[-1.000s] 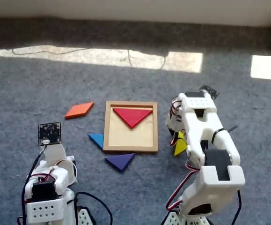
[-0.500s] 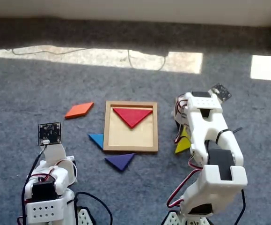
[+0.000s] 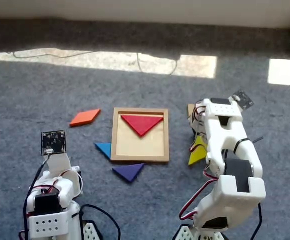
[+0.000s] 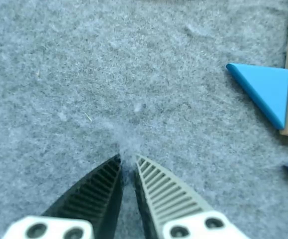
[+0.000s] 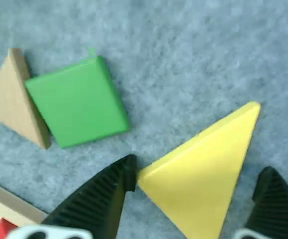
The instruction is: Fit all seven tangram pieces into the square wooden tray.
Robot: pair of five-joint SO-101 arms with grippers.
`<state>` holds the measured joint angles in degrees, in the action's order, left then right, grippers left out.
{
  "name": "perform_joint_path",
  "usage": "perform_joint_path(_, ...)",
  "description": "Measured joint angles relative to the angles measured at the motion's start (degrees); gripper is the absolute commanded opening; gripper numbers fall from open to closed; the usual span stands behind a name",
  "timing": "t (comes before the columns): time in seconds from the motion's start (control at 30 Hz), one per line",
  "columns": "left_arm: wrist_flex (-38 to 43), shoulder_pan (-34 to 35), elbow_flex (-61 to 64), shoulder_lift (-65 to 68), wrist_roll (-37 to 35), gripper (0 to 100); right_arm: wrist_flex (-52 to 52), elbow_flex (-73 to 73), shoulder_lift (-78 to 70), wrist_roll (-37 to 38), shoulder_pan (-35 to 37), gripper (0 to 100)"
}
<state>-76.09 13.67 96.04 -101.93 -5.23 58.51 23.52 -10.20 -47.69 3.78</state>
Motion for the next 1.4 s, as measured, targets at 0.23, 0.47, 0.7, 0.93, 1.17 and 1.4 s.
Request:
perform_joint_path(0.23, 0.0, 0.0, 0.0, 0.0, 0.0, 1, 1.8, 0.0, 0.0, 0.0, 1.4, 36.1)
perform_joint_path(0.47, 0.0, 0.0, 0.0, 0.0, 0.0, 1, 1.8, 0.0, 0.0, 0.0, 1.4, 36.1)
perform_joint_path(0.7, 0.0, 0.0, 0.0, 0.0, 0.0, 1, 1.8, 0.0, 0.0, -1.3, 1.1, 36.1)
perform_joint_path(0.93, 0.0, 0.0, 0.0, 0.0, 0.0, 1, 1.8, 0.0, 0.0, -2.4, 0.1, 36.1)
perform_joint_path(1.17, 0.0, 0.0, 0.0, 0.0, 0.0, 1, 1.8, 0.0, 0.0, -2.4, 0.1, 36.1)
perform_joint_path(1.4, 0.0, 0.0, 0.0, 0.0, 0.0, 1, -0.3, 0.1, 0.0, -2.4, 0.1, 36.1)
